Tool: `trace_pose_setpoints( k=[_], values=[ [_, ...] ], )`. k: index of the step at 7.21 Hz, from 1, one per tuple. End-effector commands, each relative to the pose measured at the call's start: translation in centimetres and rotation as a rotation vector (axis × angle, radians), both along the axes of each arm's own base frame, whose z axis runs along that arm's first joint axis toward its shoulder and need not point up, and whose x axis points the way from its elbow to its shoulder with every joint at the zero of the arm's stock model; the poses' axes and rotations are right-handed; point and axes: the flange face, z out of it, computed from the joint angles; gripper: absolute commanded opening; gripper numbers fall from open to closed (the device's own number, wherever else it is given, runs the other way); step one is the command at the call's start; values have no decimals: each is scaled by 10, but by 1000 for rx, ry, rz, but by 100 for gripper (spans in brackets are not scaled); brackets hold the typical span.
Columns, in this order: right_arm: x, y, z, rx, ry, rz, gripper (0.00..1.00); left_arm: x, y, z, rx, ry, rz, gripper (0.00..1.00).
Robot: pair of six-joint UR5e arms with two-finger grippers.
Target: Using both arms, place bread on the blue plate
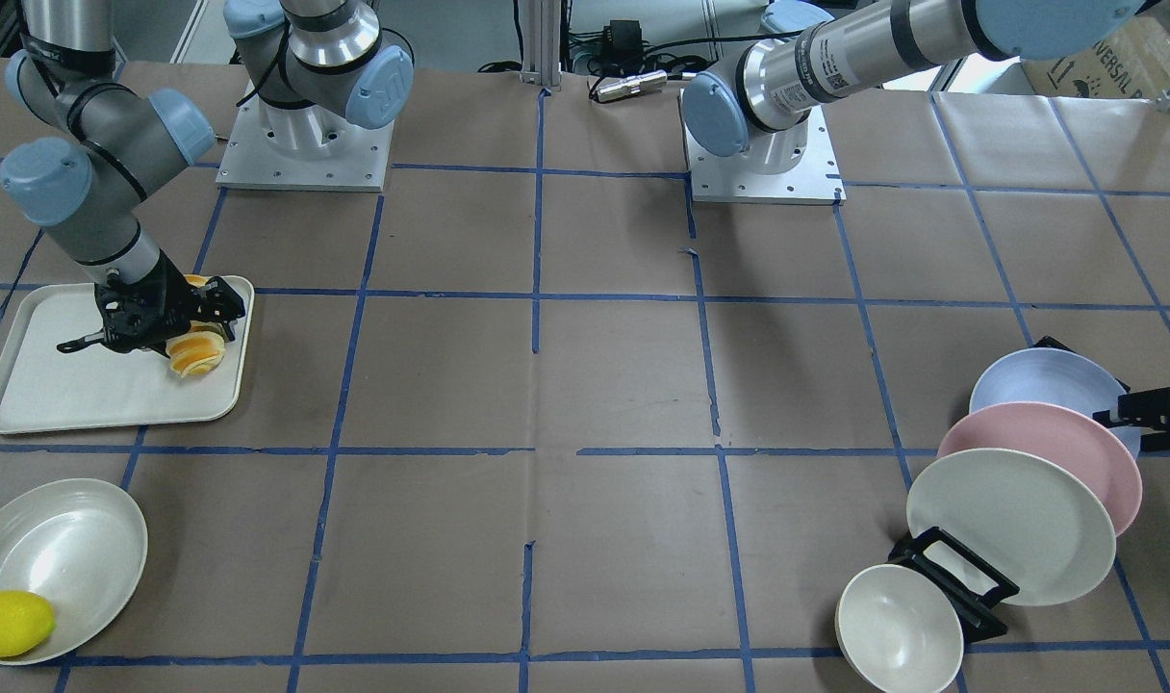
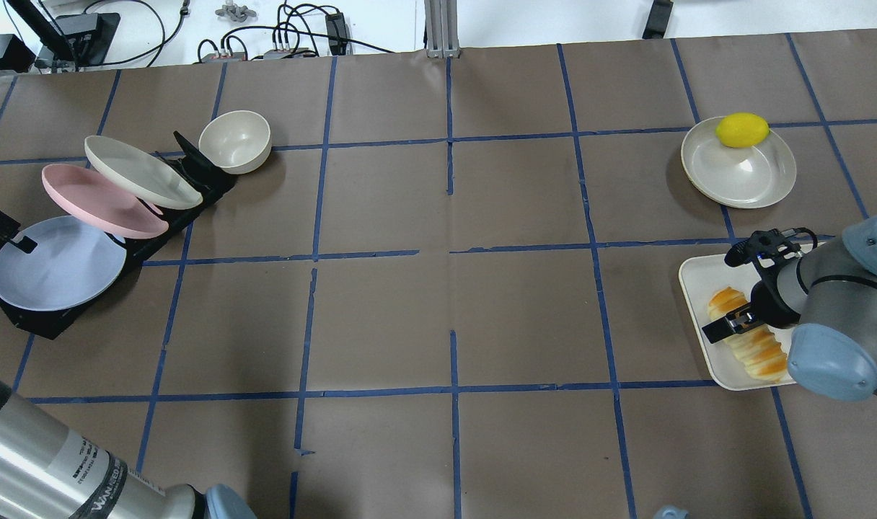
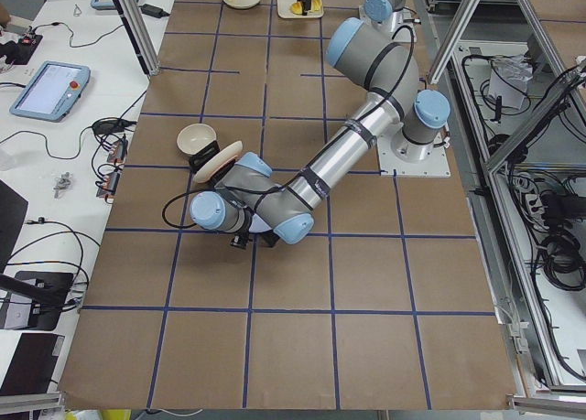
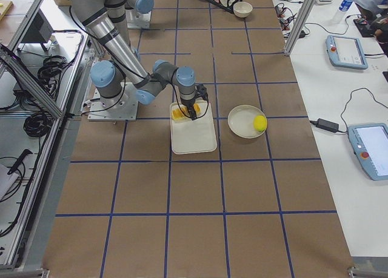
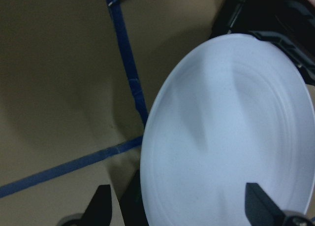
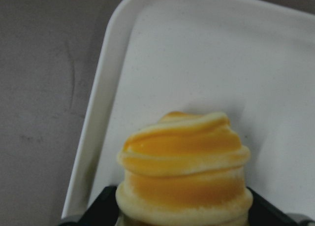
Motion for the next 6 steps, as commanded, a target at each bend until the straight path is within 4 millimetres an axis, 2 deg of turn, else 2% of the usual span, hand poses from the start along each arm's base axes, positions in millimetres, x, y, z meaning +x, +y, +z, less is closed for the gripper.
trace_pose_setpoints(
  k=[1, 2, 3, 4, 5, 6],
  values=[
    [0, 4, -2, 16, 7, 1, 90, -1, -1, -2, 10, -9, 1, 46],
    [-1, 4, -2, 21, 13, 1, 90, -1, 0, -2, 14, -9, 0, 28],
    [-2, 4, -1, 21, 18, 2, 65, -1, -1, -2, 12, -9, 1, 13],
    [-4, 5, -1, 33, 38, 1, 7, -2, -2, 1, 7, -15, 1, 6],
    [-4, 5, 0, 31, 43, 1, 3, -3, -2, 1, 8, -14, 0, 3],
    [-4, 5, 4, 22, 49, 0, 3, -3, -2, 10, -2, -23, 0, 3]
  ],
)
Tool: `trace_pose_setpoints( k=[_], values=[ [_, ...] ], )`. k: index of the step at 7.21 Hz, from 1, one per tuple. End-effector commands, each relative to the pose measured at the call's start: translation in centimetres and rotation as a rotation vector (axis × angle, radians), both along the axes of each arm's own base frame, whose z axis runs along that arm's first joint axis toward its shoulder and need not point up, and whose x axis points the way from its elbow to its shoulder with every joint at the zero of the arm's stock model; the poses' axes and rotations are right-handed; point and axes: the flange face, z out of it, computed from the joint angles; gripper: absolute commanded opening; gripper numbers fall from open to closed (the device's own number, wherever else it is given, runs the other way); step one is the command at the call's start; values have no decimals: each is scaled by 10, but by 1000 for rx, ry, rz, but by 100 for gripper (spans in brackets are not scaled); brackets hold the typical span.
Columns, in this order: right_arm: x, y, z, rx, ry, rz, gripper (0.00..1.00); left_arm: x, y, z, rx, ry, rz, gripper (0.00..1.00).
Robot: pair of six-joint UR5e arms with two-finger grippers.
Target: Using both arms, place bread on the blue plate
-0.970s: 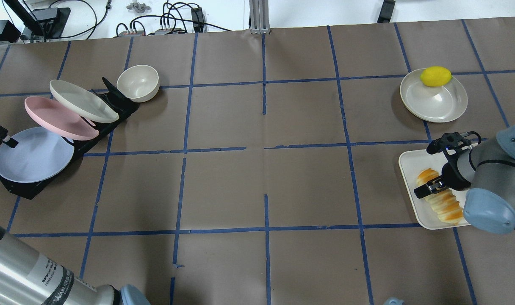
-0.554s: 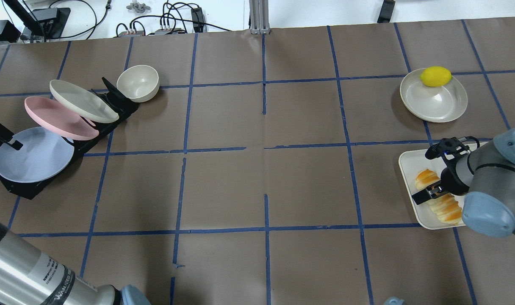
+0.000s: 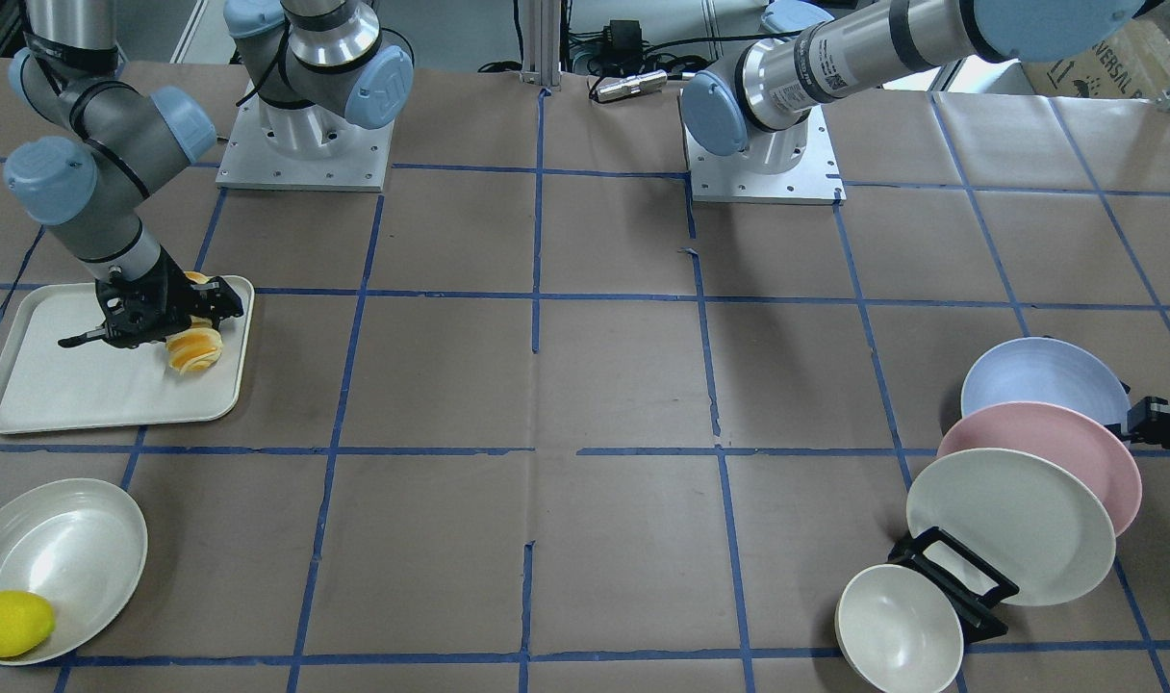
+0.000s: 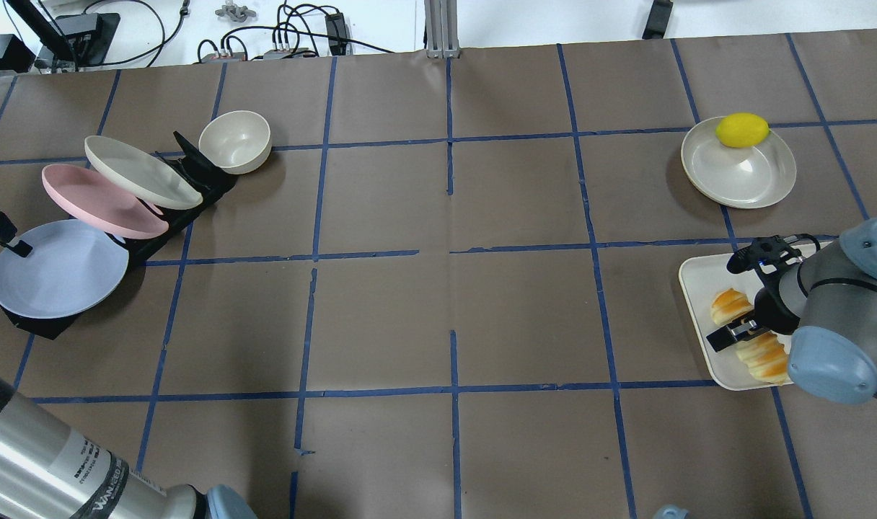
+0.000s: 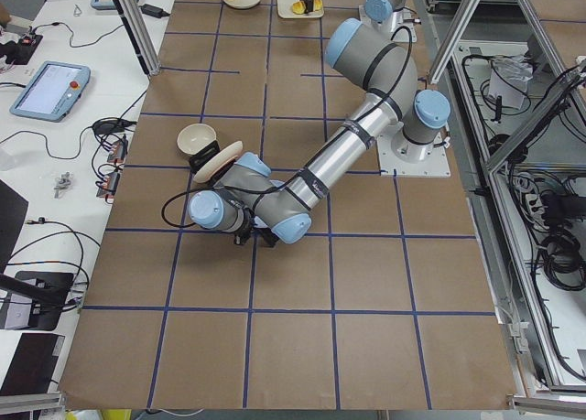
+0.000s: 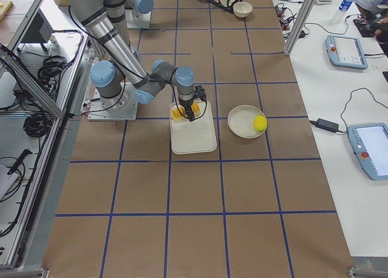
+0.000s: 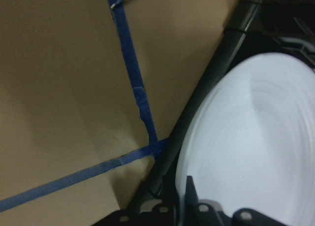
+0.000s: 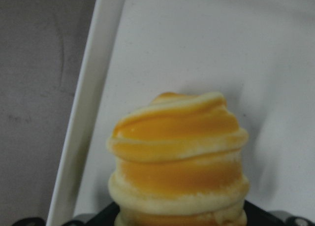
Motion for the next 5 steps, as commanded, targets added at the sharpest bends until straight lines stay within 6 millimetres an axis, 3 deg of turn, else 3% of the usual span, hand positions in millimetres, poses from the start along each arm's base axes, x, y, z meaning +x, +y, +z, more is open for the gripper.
trace_pose_setpoints(
  k=[1, 3, 5],
  values=[
    [-2, -2, 15, -19, 17, 0, 3, 0, 1, 21, -16, -18, 1, 3],
    [-7, -11, 70, 9, 1, -3, 3, -8, 15, 73, -36, -36, -3, 3],
    [-16, -26, 112, 1, 5, -8, 3, -35, 40, 144, -44, -43, -6, 3]
  ],
)
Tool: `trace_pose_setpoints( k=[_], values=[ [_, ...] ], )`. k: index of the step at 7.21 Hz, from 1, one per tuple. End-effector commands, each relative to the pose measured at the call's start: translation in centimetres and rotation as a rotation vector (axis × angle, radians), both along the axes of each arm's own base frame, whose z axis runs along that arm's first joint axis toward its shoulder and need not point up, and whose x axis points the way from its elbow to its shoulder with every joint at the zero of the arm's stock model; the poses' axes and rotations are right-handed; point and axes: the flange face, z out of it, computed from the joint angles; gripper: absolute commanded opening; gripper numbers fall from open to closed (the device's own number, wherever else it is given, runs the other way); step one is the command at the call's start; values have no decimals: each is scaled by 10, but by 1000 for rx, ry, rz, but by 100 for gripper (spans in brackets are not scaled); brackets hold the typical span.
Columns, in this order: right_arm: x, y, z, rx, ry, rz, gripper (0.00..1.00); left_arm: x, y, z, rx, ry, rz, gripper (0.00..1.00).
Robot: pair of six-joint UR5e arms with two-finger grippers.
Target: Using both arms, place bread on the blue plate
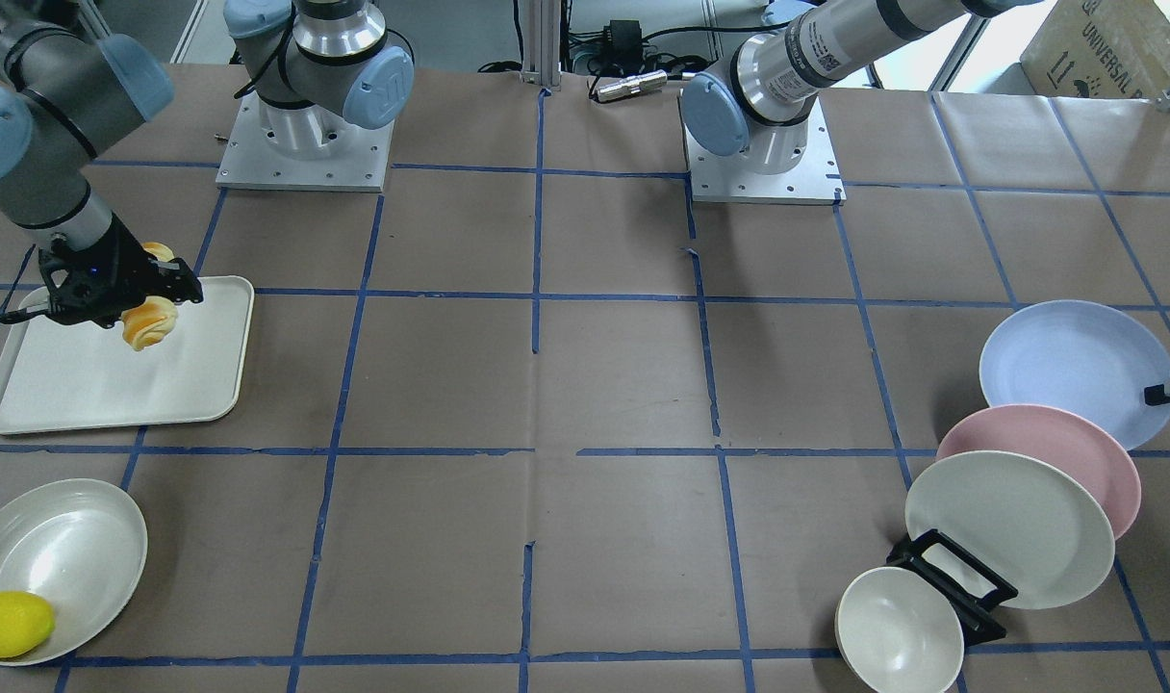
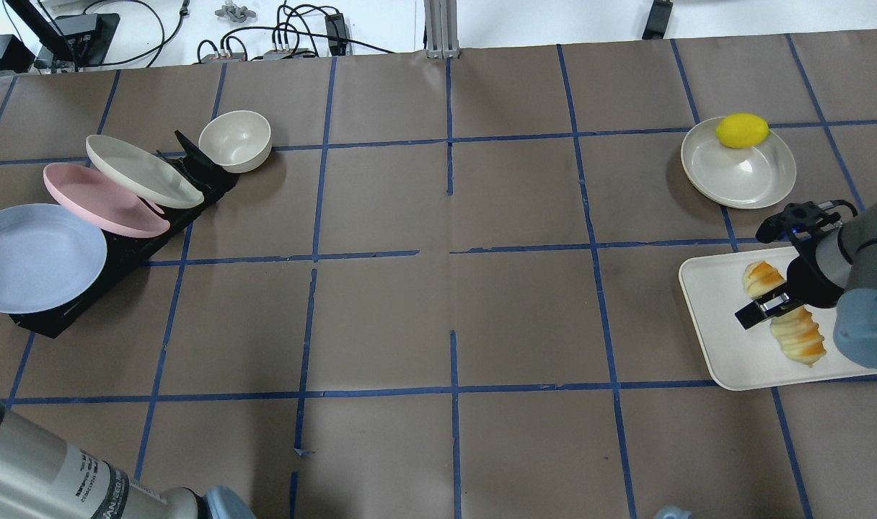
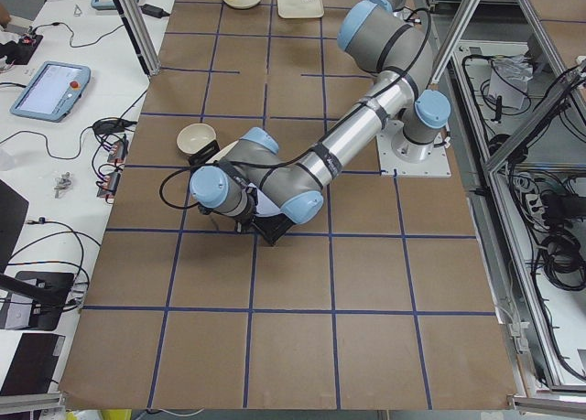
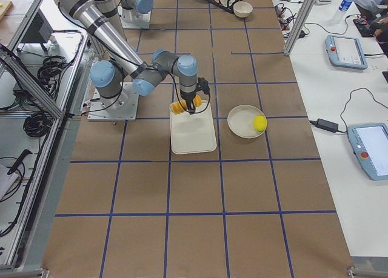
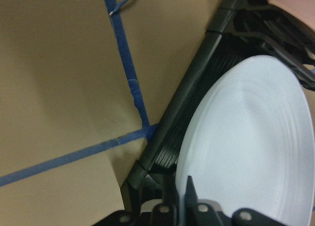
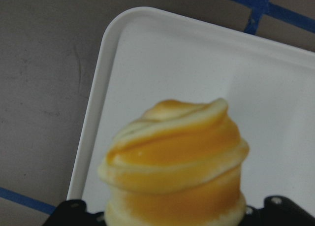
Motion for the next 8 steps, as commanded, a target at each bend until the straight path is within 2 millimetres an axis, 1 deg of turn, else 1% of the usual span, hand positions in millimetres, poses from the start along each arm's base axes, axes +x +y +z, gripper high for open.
trace_pose_setpoints(
  k=[1, 2, 3, 4, 5, 6, 7, 8],
  values=[
    [-8, -12, 57, -19, 12, -8, 4, -26, 22, 87, -51, -48, -6, 4],
    [-8, -19, 101, -53, 32, -20, 4, -41, 35, 114, -56, -53, -6, 4],
    [-8, -29, 130, -75, 40, -55, 4, -80, 40, 145, -54, -52, -28, 4],
    [0, -36, 154, -82, 44, -87, 6, -137, 39, 173, -44, -64, -50, 4],
    [7, -42, 176, -77, 37, -139, 5, -193, 24, 180, -52, -73, -81, 7],
    [24, -44, 188, -42, 18, -208, 4, -242, 2, 177, -81, -87, -147, 7],
    [47, -48, 200, -31, 11, -230, 4, -305, -7, 175, -73, -79, -108, 7],
    [70, -50, 213, -11, 4, -253, 3, -356, -13, 167, -63, -70, -155, 7]
  ],
)
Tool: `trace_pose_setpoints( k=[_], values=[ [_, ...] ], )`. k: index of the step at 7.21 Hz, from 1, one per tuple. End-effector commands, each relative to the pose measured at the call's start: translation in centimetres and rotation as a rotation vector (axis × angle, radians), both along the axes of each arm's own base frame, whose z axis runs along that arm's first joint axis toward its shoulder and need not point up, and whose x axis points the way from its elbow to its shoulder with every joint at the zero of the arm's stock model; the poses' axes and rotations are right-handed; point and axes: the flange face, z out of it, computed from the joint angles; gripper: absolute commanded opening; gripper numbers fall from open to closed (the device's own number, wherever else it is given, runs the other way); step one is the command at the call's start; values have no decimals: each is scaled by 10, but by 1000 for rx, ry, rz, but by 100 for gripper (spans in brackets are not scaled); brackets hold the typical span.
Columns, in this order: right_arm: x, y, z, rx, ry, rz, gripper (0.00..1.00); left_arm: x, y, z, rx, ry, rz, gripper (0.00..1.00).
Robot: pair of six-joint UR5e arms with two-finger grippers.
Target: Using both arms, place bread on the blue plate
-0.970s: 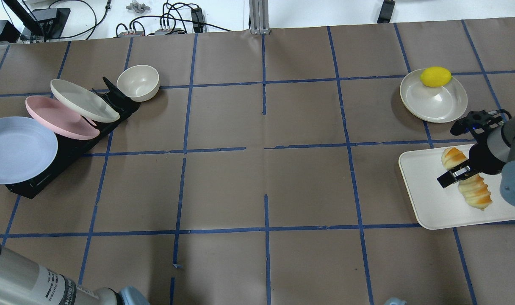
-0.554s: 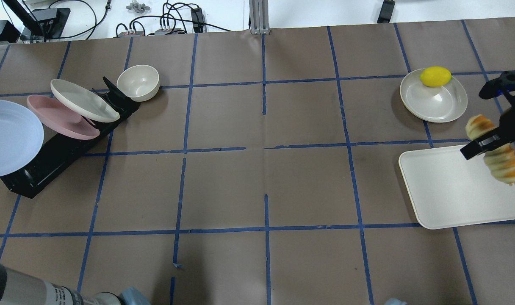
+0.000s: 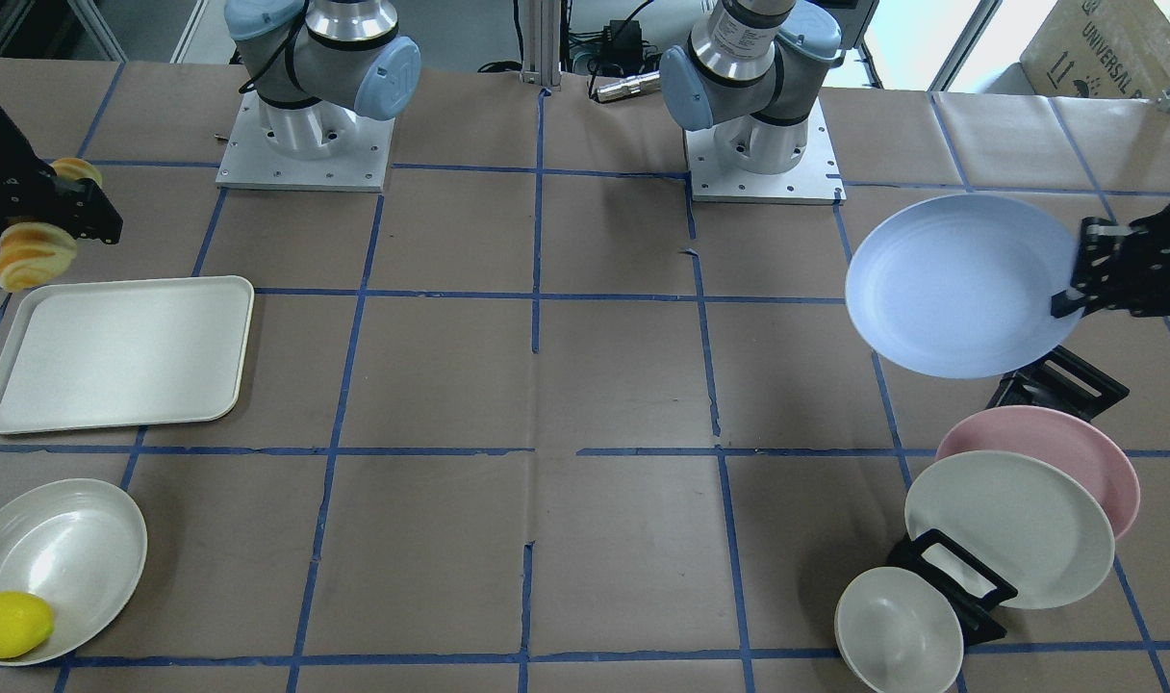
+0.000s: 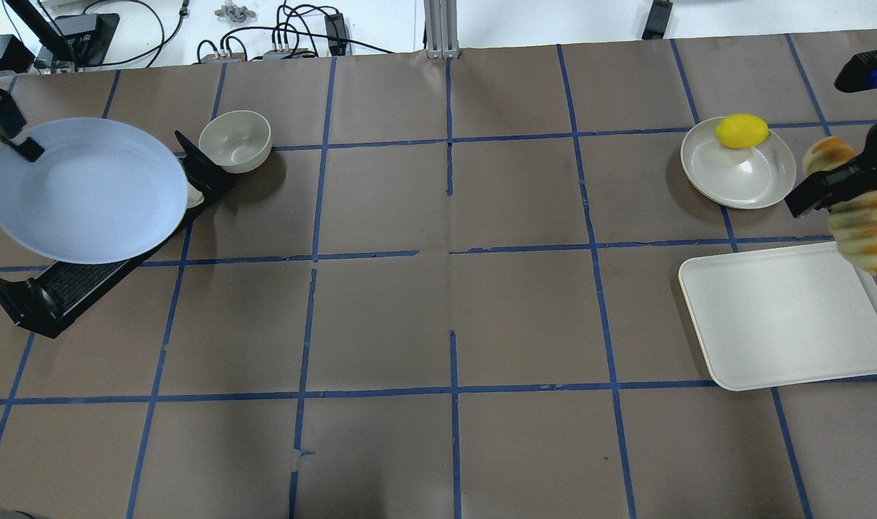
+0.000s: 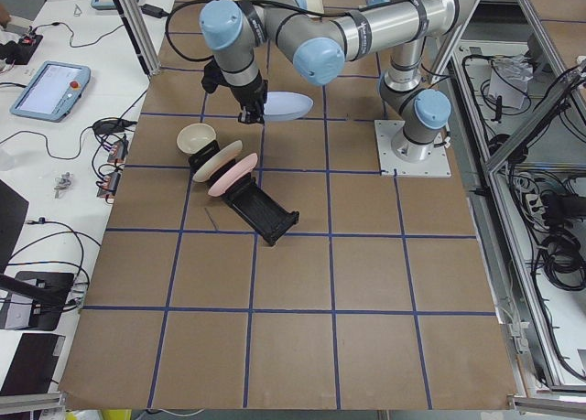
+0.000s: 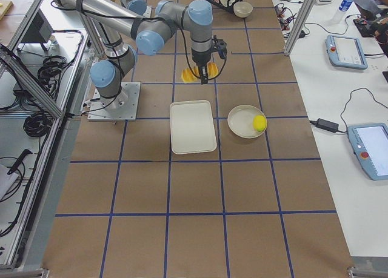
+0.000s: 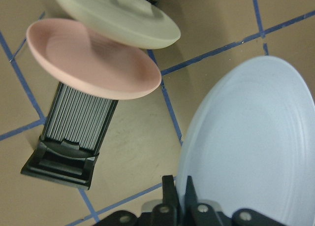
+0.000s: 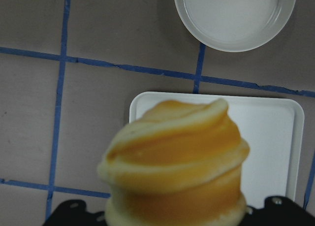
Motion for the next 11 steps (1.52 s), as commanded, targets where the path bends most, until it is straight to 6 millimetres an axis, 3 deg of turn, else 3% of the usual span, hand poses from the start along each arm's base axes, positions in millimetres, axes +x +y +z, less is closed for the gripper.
trace_pose_setpoints(
  k=[1, 2, 3, 5, 6, 8, 9, 10, 11],
  values=[
    [51, -4, 34, 39, -21, -93, 3, -118, -11, -23, 32, 43, -47, 7],
    [76, -5, 44, 50, -29, -112, 3, -163, -11, -48, 62, 90, -24, 7],
    [92, -7, 44, 52, -38, -127, 3, -202, -12, -86, 43, 116, -51, 7],
    [125, -6, 39, 59, -92, -142, 3, -277, 5, -150, -45, 106, 7, 7],
    [131, -11, 34, 66, -95, -139, 3, -311, 10, -179, -63, 137, 26, 8],
    [155, -18, 20, 93, -93, -85, 3, -366, -5, -246, -30, 202, 76, 8],
    [167, -20, 12, 109, -94, -63, 3, -368, -3, -263, -30, 213, 77, 8],
    [178, -27, 2, 105, -92, -56, 3, -367, -1, -264, -25, 214, 78, 8],
    [198, -36, -9, 95, -105, -69, 3, -361, 1, -266, -20, 203, 78, 17]
  ],
)
